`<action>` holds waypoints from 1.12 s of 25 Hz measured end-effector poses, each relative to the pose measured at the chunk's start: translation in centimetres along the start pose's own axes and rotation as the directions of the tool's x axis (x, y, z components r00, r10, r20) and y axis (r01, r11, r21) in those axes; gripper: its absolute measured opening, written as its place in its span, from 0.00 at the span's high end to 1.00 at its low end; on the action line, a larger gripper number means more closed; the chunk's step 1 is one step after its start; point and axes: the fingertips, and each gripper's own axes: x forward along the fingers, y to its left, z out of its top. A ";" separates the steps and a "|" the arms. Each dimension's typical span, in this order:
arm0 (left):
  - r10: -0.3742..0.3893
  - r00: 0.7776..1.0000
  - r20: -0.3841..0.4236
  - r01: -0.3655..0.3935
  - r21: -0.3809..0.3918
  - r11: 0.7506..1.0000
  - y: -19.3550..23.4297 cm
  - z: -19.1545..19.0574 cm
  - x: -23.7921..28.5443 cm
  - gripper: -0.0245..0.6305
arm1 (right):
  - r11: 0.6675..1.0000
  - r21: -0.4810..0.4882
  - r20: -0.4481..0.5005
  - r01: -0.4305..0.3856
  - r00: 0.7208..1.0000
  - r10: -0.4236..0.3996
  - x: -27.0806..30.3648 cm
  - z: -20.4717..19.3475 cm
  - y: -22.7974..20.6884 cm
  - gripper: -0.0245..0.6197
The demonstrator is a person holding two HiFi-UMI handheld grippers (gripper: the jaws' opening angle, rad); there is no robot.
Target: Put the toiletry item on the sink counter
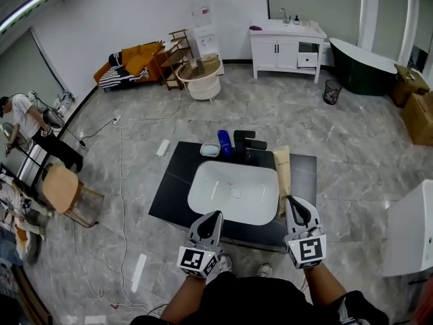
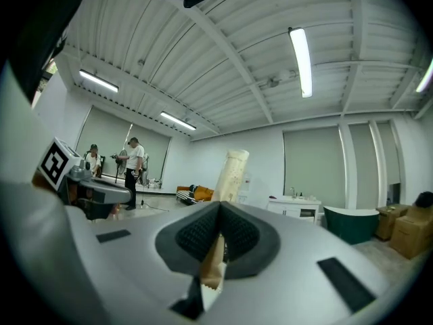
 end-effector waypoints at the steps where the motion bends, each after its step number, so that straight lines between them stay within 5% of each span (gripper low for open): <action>1: -0.012 1.000 -0.003 0.012 -0.006 1.000 0.1 -0.1 0.5 0.95 | 1.000 0.004 -0.001 0.013 1.000 -0.013 0.2 0.0 -0.3 0.95; 12: -0.156 0.986 -0.062 0.157 0.011 0.988 3.3 -1.4 5.6 0.95 | 0.986 0.037 -0.050 0.163 0.986 -0.161 3.6 -0.9 -2.0 0.95; 28: -0.260 0.961 -0.095 0.263 0.014 0.965 3.4 -3.0 9.4 0.95 | 0.963 -0.022 -0.295 0.267 0.919 -0.262 5.1 -12.5 -4.7 0.95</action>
